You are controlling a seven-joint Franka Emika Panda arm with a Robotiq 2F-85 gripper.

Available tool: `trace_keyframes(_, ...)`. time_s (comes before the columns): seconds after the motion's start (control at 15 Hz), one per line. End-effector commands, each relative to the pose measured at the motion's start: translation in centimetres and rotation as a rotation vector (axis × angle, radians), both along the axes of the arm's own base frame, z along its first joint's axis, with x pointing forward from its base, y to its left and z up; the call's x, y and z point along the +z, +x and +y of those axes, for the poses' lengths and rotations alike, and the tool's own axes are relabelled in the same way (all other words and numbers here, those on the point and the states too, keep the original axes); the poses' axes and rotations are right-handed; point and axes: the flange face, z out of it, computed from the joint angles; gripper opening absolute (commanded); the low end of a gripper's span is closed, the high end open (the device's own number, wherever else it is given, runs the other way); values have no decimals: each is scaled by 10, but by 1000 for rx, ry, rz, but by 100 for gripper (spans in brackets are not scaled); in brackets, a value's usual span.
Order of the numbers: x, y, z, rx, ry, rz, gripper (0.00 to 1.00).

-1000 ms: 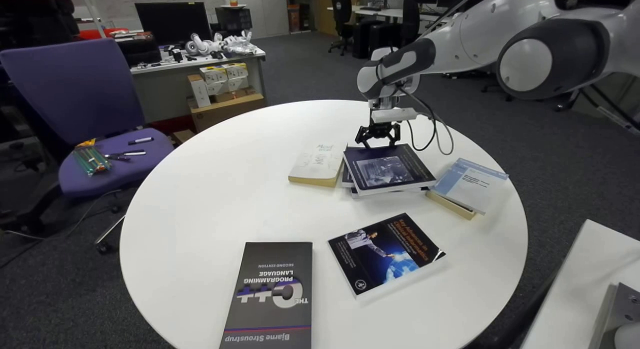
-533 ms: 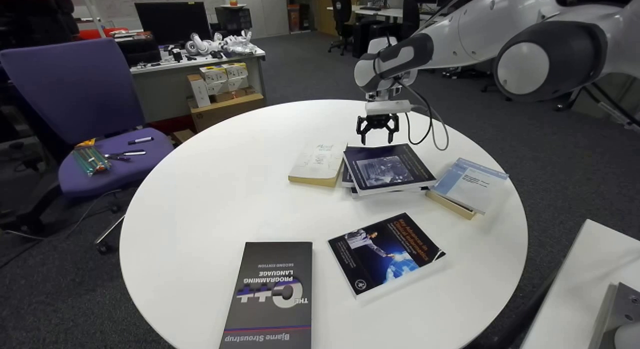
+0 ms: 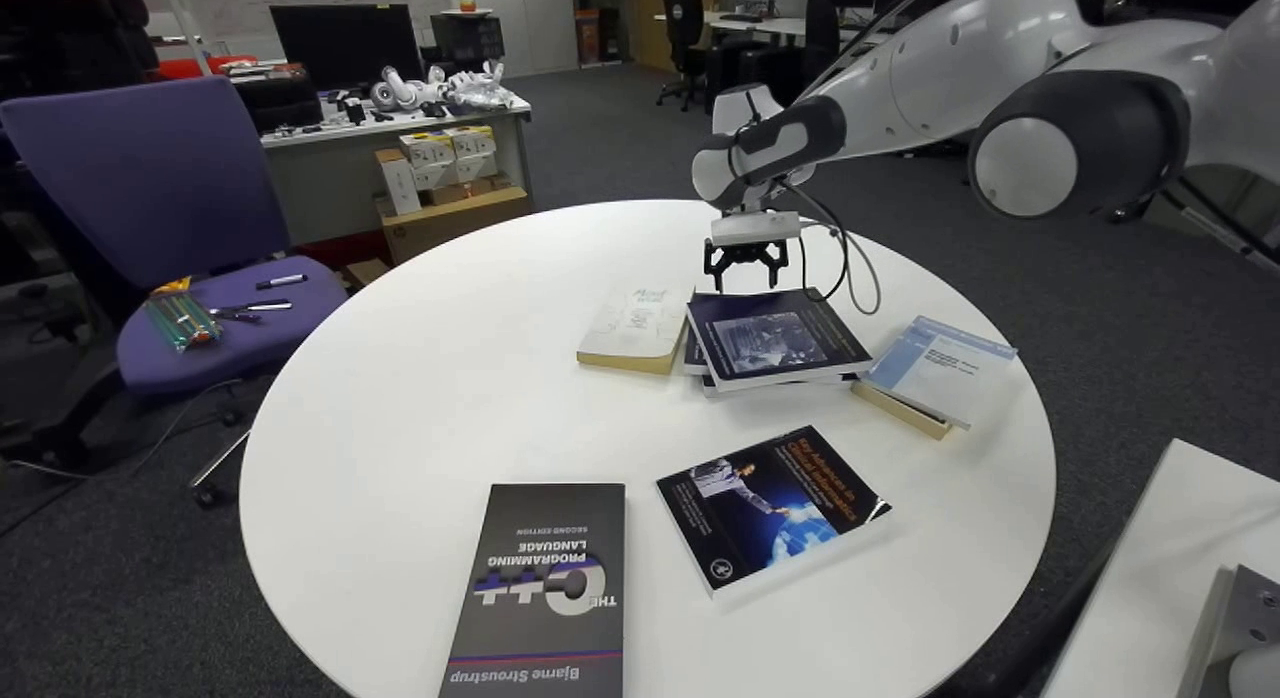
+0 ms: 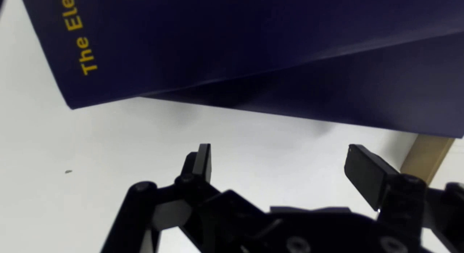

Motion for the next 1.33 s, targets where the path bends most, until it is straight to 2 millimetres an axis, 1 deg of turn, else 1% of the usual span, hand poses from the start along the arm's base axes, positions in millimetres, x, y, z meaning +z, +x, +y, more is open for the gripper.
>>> trace_keyframes(0.0, -13, -1, 4, 1, -4, 9, 100)
trace_keyframes(0.2, -24, -4, 13, 56, 90, 25, 100)
trace_keyframes(0.67, -23, -8, 17, 115, 268, 15, 100)
trace_keyframes(0.93, -23, -11, 25, 174, 388, 14, 100)
trace_keyframes(1.13, -22, -14, 30, 222, 430, 28, 100)
trace_keyframes(1.27, -20, -14, 31, 230, 395, 53, 100)
